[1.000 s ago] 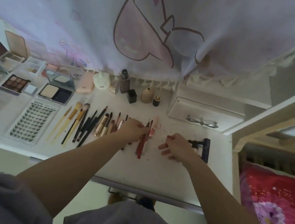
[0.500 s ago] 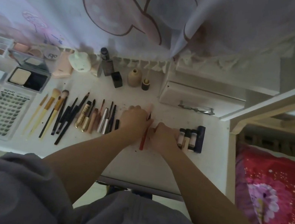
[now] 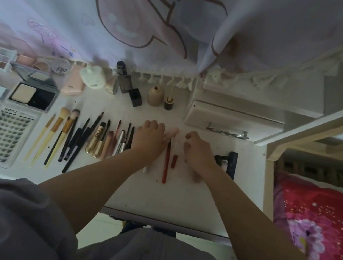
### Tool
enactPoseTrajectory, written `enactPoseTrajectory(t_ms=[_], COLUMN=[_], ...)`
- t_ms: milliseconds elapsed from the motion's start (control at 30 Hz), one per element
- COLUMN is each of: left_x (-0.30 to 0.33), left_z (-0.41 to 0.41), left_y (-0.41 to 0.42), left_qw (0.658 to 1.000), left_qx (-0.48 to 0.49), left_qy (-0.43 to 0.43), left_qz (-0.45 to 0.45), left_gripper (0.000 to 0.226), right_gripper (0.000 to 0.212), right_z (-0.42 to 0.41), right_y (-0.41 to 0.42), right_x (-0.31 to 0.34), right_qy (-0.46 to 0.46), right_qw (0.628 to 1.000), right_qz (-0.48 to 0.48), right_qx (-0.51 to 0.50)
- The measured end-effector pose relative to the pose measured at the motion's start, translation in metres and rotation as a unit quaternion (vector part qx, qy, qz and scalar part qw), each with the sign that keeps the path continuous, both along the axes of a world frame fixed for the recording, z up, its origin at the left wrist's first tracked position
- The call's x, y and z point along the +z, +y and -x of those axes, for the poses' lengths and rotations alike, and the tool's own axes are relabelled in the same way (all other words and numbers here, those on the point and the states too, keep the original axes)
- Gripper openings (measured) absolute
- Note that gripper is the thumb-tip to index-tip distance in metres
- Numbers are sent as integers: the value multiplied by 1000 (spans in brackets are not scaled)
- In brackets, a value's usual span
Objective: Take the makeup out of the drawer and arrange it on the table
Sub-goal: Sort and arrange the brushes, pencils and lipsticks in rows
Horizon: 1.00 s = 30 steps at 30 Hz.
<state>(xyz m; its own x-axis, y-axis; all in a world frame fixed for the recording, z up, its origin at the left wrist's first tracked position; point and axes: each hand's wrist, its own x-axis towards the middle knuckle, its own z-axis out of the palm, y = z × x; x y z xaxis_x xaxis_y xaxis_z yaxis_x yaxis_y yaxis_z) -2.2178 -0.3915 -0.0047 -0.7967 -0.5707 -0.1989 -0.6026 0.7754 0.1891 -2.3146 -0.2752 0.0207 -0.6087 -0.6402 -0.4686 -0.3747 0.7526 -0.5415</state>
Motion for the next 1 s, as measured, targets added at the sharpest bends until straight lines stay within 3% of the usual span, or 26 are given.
enactPoseTrajectory(t_ms=[167,300,400,500,667,833,1000], left_x=[-1,6,20,37,69,94,107], left_z=[6,5,-1,-12,-29,-42,-53], left_y=[2,-1,-10,-17,-11,1,7], left_qw=[1000,1000,997,988,977,972,963], left_qx=[0,-1,-45,-116,-186,-218,-256], left_qy=[-15,20,48,86,87,56,77], left_qz=[3,7,36,50,-62,-67,-31], left_gripper=[28,23,23,22,27,29,30], right_gripper=[40,31,21,26,25,26,30], right_z=[7,10,11,11,5,-5,-19], right_y=[-20,-27,-27,-22,-4,10,22], right_x=[-7,-4,11,35,77,103,109], right_qy=[10,-9,-81,-210,-363,-305,-279], right_qw=[995,997,995,976,928,943,946], right_qz=[27,43,63,45,78,92,121], right_qx=[98,71,-2,-46,-45,96,114])
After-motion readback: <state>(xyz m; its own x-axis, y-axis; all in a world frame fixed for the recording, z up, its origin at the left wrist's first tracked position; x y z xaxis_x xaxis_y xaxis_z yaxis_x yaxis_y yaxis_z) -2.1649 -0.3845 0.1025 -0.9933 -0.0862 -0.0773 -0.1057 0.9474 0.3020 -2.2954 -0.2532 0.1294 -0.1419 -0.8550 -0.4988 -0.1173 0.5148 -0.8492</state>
